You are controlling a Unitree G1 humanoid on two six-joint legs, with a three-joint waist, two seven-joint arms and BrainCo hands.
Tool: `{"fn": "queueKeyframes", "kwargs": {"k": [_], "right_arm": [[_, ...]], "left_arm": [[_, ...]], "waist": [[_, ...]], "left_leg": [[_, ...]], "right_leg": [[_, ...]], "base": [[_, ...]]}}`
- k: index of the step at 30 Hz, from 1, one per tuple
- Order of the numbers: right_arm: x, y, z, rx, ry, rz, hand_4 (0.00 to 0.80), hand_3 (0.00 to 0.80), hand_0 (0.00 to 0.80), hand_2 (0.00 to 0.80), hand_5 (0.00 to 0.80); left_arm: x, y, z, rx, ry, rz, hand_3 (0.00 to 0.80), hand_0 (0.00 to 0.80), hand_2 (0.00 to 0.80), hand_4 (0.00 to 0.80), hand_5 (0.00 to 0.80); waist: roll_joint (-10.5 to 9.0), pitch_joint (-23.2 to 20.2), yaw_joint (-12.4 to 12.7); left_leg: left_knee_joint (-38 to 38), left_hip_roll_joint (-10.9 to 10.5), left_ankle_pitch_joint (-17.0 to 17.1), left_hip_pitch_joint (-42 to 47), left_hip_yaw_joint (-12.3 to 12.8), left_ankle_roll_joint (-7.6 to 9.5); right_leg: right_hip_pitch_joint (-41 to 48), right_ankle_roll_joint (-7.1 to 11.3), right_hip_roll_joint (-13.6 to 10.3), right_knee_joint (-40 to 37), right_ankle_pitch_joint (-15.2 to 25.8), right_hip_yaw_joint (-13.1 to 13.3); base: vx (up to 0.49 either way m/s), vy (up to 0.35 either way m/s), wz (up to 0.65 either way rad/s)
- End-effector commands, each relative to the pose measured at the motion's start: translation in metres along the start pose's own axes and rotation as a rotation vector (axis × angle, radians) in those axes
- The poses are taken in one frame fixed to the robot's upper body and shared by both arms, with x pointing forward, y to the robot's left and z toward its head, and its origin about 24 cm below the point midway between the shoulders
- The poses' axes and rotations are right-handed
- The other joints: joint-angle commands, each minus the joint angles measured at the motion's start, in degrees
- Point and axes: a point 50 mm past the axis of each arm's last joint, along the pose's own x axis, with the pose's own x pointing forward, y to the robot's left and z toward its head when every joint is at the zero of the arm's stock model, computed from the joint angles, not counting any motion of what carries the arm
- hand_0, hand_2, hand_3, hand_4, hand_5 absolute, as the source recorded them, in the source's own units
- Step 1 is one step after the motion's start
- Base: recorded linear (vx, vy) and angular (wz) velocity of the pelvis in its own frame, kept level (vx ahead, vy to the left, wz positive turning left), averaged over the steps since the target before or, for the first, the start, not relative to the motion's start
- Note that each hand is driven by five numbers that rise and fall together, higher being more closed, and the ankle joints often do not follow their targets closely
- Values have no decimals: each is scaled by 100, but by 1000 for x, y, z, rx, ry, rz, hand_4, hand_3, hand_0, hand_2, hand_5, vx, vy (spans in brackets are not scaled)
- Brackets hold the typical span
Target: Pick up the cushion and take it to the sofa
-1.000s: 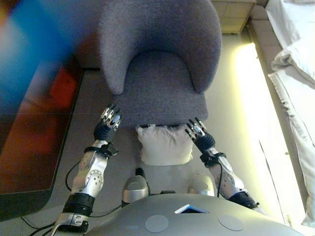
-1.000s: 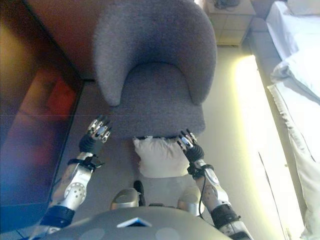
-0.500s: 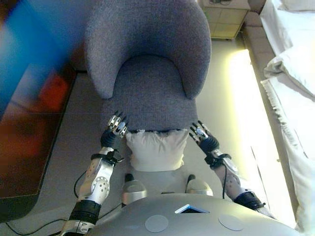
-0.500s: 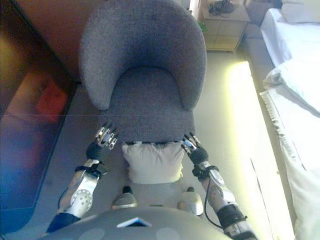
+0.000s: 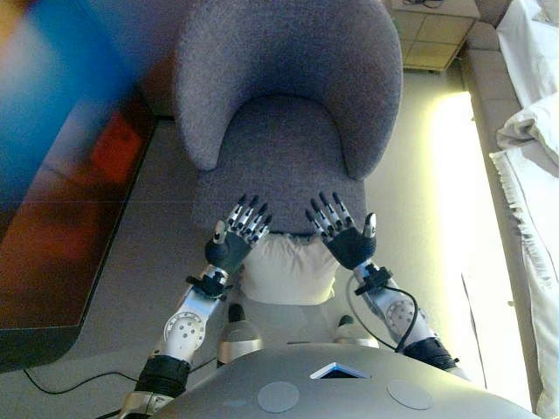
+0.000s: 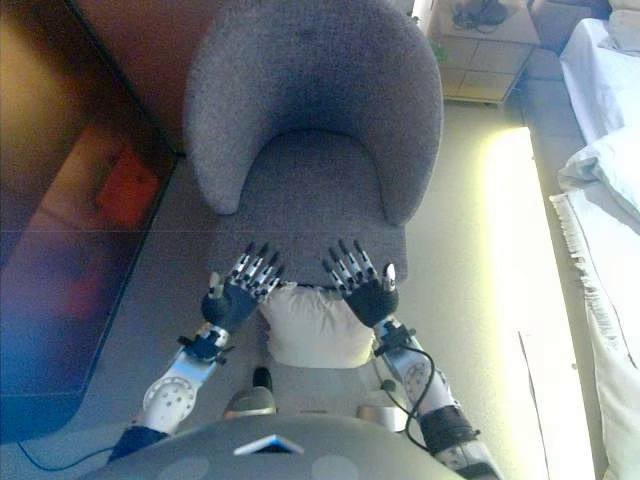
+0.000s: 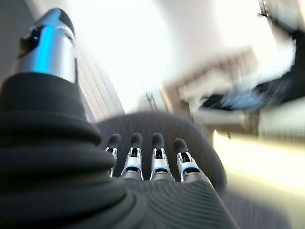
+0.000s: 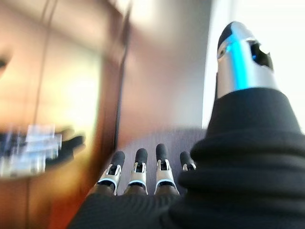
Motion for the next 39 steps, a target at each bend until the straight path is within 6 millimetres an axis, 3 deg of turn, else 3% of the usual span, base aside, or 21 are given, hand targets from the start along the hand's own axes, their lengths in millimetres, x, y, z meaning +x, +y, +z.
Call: {"fn": "queueKeyframes", "kwargs": {"k": [1, 16, 19, 22, 24, 26, 27, 30, 39], "right_arm": [[22, 28, 5, 58, -20, 191, 0, 0, 0, 0, 0], [8, 16, -1, 11, 0, 99, 0, 0, 0, 0, 0], [5, 12, 2, -71, 1, 51, 0, 0, 0, 0, 0], [0, 3, 24, -548, -41, -196, 0, 0, 0, 0, 0], [-6, 4, 50, -1075, -72, -421, 0, 0, 0, 0, 0], [-12, 9, 66, -1396, -67, -526, 0, 0, 0, 0, 0], [-14, 10, 72, -1469, -65, -574, 0, 0, 0, 0, 0], [-15, 9, 80, -1452, -83, -629, 0, 0, 0, 0, 0], [-19, 0, 68, -1285, -34, -603, 0, 0, 0, 0, 0]], "left_arm": [[11, -8, 4, -77, -62, -140, 0, 0, 0, 0, 0], [7, -6, 4, -65, -40, -92, 0, 0, 0, 0, 0], [2, 1, 13, 96, -48, 18, 0, 0, 0, 0, 0], [-5, 12, 46, 666, -70, 382, 0, 0, 0, 0, 0], [-2, 5, 70, 1011, -48, 471, 0, 0, 0, 0, 0], [0, 1, 79, 1065, -39, 496, 0, 0, 0, 0, 0], [0, 0, 82, 1074, -51, 520, 0, 0, 0, 0, 0], [0, 2, 87, 1052, -90, 573, 0, 0, 0, 0, 0], [-3, 4, 75, 968, -123, 546, 0, 0, 0, 0, 0]], "waist": [[17, -68, 8], [-32, -103, 36], [-36, -92, 42], [-49, -33, 85], [-75, 1, 106], [-88, 19, 107], [-93, 43, 106], [-113, 109, 100], [-175, 225, 105]], "left_leg": [[283, 75, -169, -30, 381, 199], [227, 17, -184, 27, 357, 242], [226, 15, -183, 28, 346, 239], [255, -1, -182, 24, 286, 228], [257, -44, -166, -12, 212, 235], [275, -65, -166, -72, 181, 238], [276, -76, -165, -91, 175, 250], [287, -86, -171, -102, 180, 261], [347, -96, -232, -100, 234, 273]], "right_leg": [[-429, 13, -91, 505, -12, -23], [-358, 16, -41, 420, -17, 68], [-353, 11, -31, 418, -22, 66], [-319, -5, -11, 424, -31, 46], [-326, -27, -10, 413, -27, 51], [-371, -32, -12, 412, -15, 56], [-381, -29, -11, 401, -2, 57], [-387, -27, -11, 404, 13, 50], [-360, 41, -79, 420, 36, 49]], "base": [[0, 0, 0], [2, 0, 0], [0, 0, 0], [0, 0, 0], [-14, 6, 2], [-51, 13, 6], [-55, 3, 5], [-25, 1, 4], [9, 31, 0]]}}
